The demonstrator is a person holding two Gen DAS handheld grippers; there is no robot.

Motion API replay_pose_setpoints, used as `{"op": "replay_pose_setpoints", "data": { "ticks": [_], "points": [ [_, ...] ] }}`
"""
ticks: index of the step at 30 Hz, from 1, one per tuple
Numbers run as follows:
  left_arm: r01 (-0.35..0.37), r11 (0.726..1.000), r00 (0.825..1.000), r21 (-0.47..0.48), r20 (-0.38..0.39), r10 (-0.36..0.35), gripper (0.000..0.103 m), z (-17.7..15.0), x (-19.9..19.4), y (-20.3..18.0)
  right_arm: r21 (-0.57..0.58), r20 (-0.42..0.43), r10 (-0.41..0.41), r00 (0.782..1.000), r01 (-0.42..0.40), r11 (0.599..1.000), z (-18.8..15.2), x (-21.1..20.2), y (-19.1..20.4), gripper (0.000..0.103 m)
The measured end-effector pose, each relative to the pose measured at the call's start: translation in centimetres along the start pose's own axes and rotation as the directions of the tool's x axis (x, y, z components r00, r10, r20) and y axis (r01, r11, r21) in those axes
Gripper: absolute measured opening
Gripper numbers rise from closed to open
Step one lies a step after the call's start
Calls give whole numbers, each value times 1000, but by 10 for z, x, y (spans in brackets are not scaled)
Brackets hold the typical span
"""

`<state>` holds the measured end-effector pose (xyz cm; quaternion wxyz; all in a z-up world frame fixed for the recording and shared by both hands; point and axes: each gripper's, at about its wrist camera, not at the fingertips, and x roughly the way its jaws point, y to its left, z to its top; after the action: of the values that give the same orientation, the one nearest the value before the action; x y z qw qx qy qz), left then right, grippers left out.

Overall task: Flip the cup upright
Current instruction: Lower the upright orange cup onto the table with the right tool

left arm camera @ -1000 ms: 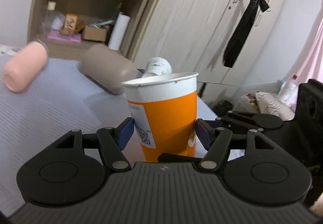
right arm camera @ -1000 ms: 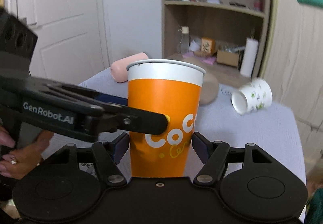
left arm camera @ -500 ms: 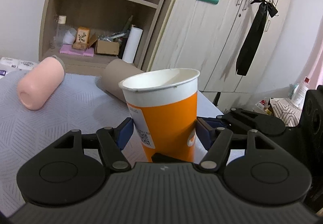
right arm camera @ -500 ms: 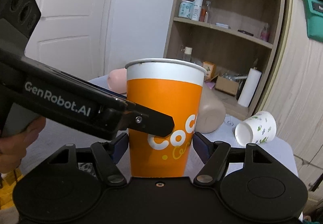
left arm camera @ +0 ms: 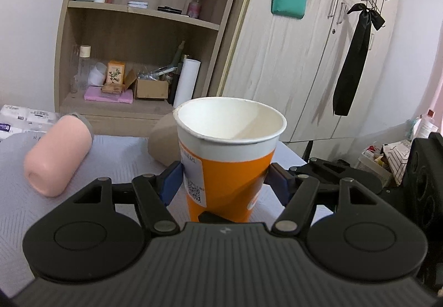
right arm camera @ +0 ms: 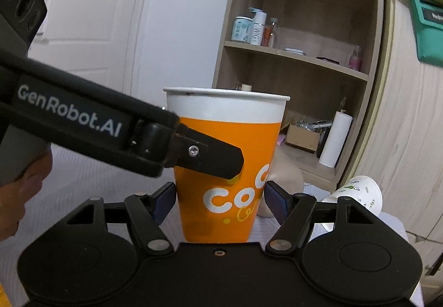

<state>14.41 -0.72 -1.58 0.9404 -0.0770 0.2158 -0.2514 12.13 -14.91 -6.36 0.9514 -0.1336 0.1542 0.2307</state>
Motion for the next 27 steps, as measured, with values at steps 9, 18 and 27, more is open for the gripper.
{"op": "replay_pose_setpoints", "data": {
  "ticks": [9,18,27],
  "points": [
    [65,998,997,-6,-50,-65,66,-6,11,-4,41,-20,-8,1000,9,999,-14,-1,-11,76],
    [85,990,992,-113,-85,-95,70,-7,20,2,67,-27,-11,1000,13,998,-16,1,-15,76],
    [-15,996,997,-87,-73,8,70,-13,-2,-7,56,-14,-39,999,39,998,-16,-19,-8,78]
  ]
}}
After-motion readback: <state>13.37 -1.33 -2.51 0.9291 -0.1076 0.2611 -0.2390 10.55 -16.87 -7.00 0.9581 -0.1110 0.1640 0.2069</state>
